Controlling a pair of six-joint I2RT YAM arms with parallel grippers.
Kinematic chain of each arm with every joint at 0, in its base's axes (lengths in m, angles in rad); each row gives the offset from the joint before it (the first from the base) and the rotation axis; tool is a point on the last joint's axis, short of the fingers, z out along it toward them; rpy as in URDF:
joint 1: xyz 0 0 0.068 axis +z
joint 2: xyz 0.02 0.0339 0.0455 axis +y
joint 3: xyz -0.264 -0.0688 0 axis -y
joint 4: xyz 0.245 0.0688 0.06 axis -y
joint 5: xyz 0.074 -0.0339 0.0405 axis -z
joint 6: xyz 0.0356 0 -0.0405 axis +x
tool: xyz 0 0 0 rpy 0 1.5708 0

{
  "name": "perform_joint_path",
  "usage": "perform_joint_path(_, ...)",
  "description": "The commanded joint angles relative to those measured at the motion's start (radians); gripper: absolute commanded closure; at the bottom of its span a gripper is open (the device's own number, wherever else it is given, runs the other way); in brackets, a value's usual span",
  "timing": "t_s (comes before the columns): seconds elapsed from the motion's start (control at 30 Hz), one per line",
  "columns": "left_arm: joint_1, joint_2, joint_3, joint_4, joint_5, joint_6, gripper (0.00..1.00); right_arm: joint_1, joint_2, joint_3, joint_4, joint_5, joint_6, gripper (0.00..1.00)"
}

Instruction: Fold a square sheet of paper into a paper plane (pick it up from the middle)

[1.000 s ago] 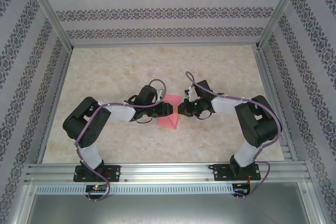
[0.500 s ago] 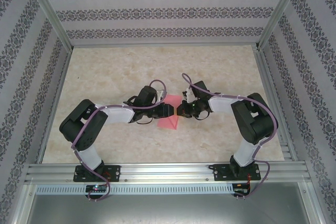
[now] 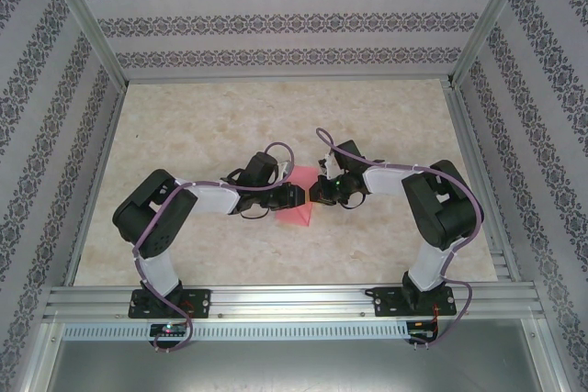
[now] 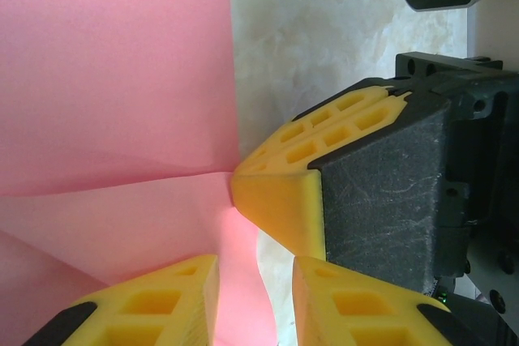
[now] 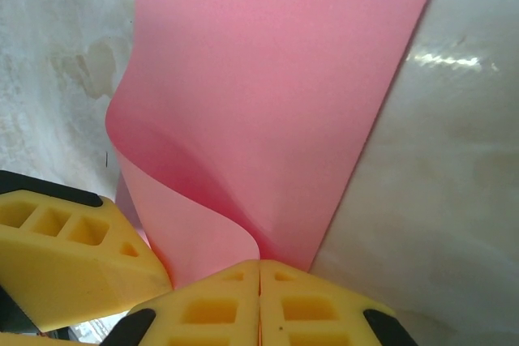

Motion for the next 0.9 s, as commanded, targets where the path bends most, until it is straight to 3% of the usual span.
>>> perform_joint_path(0.0,-0.01,0.019,0.025,0.017,0.015,-0.011,0.69,0.005,0.015,0.027,-0.01,0.019,-0.025,0.92)
perform_joint_path(0.87,-0.01,0.05,0.022,0.001,0.006,-0.012,0.69,0.003,0.046,0.042,-0.019,0.035,-0.024,0.92)
